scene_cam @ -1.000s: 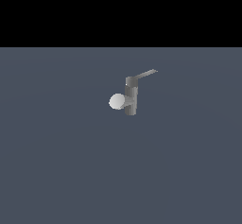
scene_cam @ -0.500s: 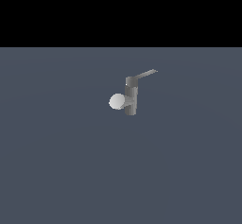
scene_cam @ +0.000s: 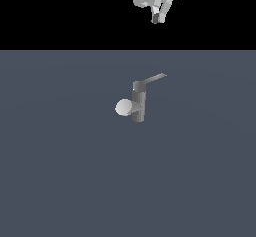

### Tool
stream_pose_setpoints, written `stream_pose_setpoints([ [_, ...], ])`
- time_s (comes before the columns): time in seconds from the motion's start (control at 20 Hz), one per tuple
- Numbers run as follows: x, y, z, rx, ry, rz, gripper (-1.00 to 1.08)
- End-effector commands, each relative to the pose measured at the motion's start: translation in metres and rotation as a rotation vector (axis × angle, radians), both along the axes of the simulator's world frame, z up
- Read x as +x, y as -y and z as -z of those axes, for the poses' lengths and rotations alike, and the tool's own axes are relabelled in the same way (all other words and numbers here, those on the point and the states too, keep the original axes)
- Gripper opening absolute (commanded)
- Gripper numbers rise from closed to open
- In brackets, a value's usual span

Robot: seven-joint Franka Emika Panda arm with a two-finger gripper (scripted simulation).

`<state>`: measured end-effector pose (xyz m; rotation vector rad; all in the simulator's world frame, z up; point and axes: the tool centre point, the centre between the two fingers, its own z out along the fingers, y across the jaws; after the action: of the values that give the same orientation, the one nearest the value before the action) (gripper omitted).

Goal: Turn on the faucet by rotating a designated handle.

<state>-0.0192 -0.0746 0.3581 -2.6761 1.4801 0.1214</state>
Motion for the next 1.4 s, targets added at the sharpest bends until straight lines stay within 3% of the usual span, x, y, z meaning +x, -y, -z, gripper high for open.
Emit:
stream_pose_setpoints([
  [0.0,0.017,0.005,0.015,-0.005,-0.005,0.08,-1.0],
  [0.75,0.098,0.04,0.118,-0.068,-0.021,0.536,-1.0],
  [1.35,0.126,0.055,0.171,-0.111,-0.014,0.732,-1.0],
])
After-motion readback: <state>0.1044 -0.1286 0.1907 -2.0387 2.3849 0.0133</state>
